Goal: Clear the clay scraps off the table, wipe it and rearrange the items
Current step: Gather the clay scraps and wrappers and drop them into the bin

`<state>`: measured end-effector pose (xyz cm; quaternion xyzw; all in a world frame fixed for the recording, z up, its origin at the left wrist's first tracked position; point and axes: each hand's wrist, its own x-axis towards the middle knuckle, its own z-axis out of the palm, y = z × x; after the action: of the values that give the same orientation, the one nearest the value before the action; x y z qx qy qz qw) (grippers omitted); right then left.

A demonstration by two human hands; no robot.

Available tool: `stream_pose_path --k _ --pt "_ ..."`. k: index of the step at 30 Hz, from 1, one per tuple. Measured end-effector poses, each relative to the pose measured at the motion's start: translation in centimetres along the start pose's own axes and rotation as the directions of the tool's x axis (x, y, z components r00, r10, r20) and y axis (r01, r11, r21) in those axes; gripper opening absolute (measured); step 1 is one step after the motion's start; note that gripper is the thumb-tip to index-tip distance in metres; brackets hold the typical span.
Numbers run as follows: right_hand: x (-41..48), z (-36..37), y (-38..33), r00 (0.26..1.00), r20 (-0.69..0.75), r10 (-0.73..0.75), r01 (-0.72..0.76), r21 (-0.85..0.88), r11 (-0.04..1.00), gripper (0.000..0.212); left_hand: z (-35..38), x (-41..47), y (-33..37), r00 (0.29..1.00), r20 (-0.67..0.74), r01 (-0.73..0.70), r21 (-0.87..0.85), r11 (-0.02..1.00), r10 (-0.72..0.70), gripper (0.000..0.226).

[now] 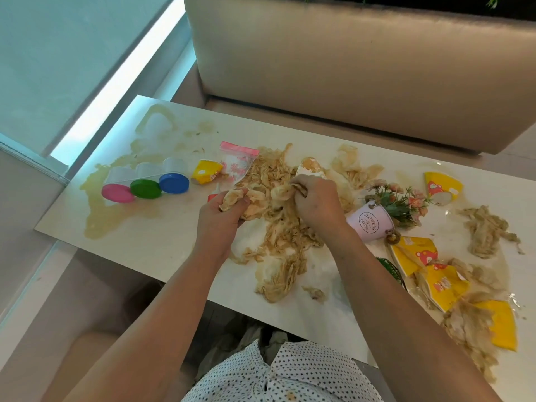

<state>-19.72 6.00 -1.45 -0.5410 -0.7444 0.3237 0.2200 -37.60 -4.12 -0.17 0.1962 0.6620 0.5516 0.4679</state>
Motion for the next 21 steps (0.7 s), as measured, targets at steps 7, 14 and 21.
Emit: stream_pose_path --k 7,14,21 --pt "-0.1 -1.5 0.4 0.998 0.057 0.003 -0.004 0.015 1.000 0.029 0.3 -0.9 0.0 1.000 -0.022 0.006 -0.027 1.000 -0.007 0.022" --pt "-0.8 -3.0 -0.4 1.000 0.006 -0.011 0.010 0.124 0.992 0.025 0.9 -2.5 0.3 0.999 -0.053 -0.007 -0.080 0.997 0.003 0.021" --pt "-0.5 -4.1 -1.9 0.999 -0.044 -0.032 0.043 0.285 0.957 0.022 1.1 -4.0 0.4 0.993 -0.120 -0.042 -0.163 0.986 0.022 0.020"
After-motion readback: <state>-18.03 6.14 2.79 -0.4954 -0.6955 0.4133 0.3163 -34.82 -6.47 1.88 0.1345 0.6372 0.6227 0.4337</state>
